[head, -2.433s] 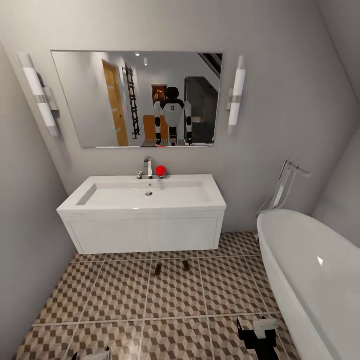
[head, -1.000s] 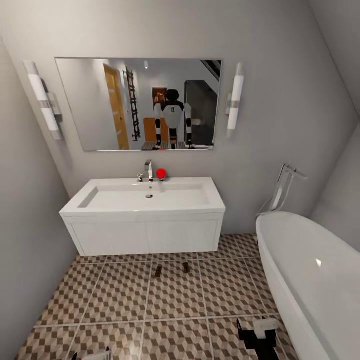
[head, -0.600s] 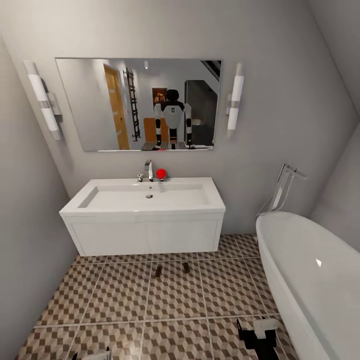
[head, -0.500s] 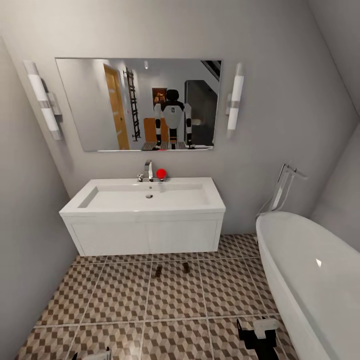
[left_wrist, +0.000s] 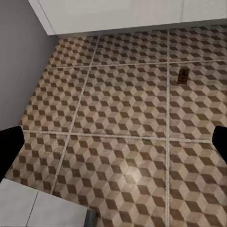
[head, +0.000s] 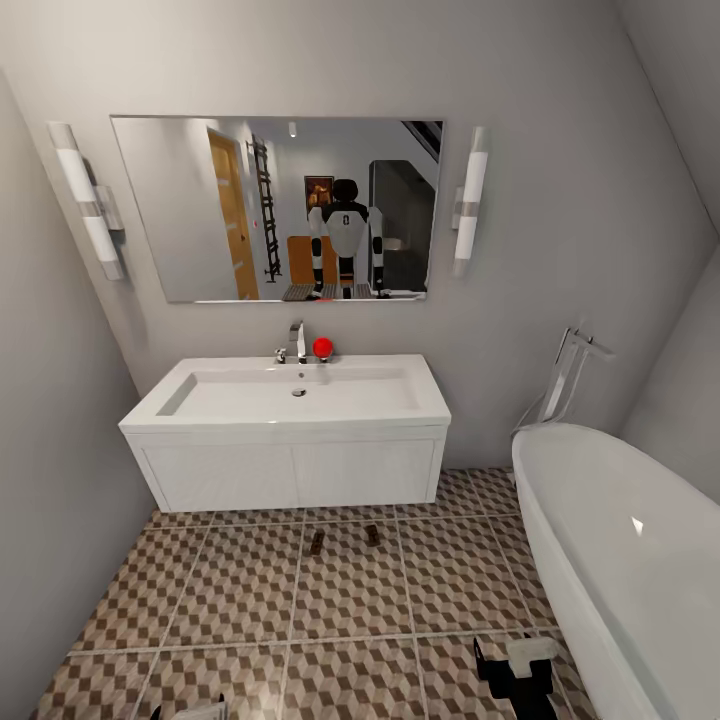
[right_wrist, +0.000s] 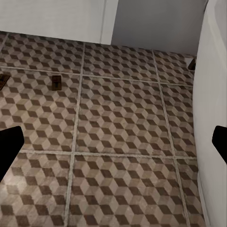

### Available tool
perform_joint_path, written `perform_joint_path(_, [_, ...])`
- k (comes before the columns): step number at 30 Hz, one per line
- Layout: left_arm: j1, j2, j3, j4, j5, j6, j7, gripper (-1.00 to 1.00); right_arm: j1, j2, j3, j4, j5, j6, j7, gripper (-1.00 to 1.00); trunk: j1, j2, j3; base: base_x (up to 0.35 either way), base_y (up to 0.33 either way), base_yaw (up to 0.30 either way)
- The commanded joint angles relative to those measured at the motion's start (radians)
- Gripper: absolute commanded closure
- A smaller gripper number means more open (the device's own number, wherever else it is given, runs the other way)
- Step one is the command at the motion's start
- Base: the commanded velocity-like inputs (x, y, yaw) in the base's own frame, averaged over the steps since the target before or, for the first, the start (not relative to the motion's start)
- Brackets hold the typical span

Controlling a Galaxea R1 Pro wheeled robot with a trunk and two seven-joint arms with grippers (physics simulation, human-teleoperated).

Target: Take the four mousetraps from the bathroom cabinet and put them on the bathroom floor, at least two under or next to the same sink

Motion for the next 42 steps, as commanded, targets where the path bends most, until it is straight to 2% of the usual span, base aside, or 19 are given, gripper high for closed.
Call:
perform_joint_path(1, [-0.002, -0.001, -0.003, 0.004, -0.007, -0.003, 0.010, -1.00, -0.001, 0.000, 0.005, 0.001, 0.010, -0.001, -0.010, -1.00, 0.001, -0.002, -0.002, -0.096, 0.047, 0.000])
perform_joint_path(10, [-0.002, -0.001, -0.003, 0.004, -0.007, 0.004, 0.010, -1.00, -0.001, 0.000, 0.005, 0.001, 0.010, -0.001, -0.010, -1.00, 0.001, -0.002, -0.002, -0.242, 0.027, 0.000])
perform_joint_path(42, [-0.002, -0.001, -0.003, 0.004, -0.006, 0.005, 0.010, -1.00, -0.001, -0.001, 0.005, 0.001, 0.010, -0.002, -0.010, -1.00, 0.001, -0.002, -0.002, -0.332, 0.001, 0.000])
